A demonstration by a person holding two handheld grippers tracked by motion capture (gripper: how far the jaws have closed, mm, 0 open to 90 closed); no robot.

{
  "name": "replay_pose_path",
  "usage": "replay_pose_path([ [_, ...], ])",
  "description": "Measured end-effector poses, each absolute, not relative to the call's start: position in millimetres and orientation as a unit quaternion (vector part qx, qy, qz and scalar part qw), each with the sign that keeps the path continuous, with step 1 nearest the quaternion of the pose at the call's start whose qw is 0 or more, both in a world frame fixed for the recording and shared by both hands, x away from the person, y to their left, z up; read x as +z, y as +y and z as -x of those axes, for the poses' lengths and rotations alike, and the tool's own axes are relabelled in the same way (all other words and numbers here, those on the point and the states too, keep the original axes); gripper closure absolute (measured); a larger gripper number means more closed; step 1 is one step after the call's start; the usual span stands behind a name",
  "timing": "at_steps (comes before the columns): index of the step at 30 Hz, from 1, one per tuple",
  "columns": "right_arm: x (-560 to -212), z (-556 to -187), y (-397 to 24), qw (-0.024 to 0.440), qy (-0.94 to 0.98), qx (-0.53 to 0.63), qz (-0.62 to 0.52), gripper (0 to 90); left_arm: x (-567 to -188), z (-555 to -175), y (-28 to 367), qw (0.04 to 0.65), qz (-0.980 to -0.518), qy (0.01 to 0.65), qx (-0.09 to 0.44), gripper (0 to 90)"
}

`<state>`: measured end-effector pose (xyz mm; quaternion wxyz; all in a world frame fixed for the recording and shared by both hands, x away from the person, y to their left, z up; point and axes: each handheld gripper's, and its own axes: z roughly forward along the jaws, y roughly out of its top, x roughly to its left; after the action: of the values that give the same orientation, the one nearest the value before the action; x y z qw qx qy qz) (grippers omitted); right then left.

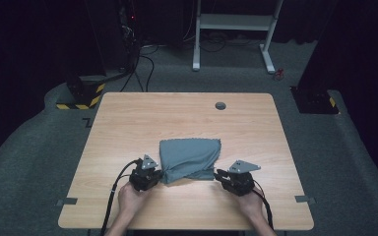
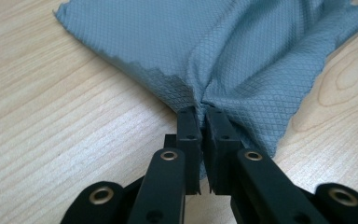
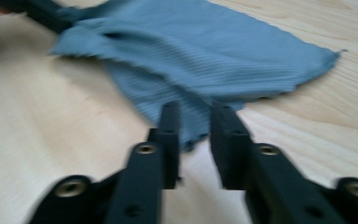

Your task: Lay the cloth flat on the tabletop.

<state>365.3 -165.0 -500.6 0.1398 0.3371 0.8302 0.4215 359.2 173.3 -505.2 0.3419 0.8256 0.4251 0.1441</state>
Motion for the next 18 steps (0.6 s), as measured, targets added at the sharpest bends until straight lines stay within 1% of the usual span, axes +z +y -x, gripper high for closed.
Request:
replay_pose_path([
  [3, -504.7, -383.9, -159.4, 0.128, 0.832, 0.405, -0.356, 63.9, -504.4, -357.6, 176.5, 0.339, -0.826, 0.425, 0.147, 83.6],
  [4, -506.5, -388.5, -157.4, 0.129, 0.835, 0.398, -0.357, 63.4, -504.2, -356.6, 176.9, 0.341, -0.825, 0.428, 0.143, 83.6],
  [6, -510.3, -395.2, -155.3, 0.115, 0.836, 0.395, -0.363, 64.2, -502.9, -354.7, 179.0, 0.343, -0.825, 0.429, 0.138, 83.8],
  [7, -512.6, -398.2, -155.2, 0.101, 0.834, 0.400, -0.365, 67.1, -501.8, -353.3, 180.5, 0.344, -0.825, 0.429, 0.135, 84.1],
  [8, -514.2, -399.7, -155.3, 0.080, 0.834, 0.405, -0.366, 73.3, -500.7, -352.7, 182.3, 0.342, -0.827, 0.425, 0.138, 84.7],
  [9, -515.0, -400.4, -155.3, 0.072, 0.837, 0.408, -0.357, 78.6, -500.3, -351.1, 182.7, 0.345, -0.824, 0.428, 0.134, 85.0],
  [11, -514.8, -398.0, -153.4, 0.070, 0.845, 0.407, -0.339, 90.0, -499.0, -348.6, 184.3, 0.347, -0.825, 0.426, 0.137, 85.5],
  [17, -505.9, -383.1, -152.2, 0.075, 0.849, 0.421, -0.310, 90.0, -500.1, -339.8, 184.0, 0.352, -0.822, 0.425, 0.141, 81.4],
  [18, -504.2, -379.0, -153.0, 0.079, 0.850, 0.421, -0.306, 90.0, -501.6, -339.2, 183.3, 0.353, -0.820, 0.429, 0.139, 78.3],
])
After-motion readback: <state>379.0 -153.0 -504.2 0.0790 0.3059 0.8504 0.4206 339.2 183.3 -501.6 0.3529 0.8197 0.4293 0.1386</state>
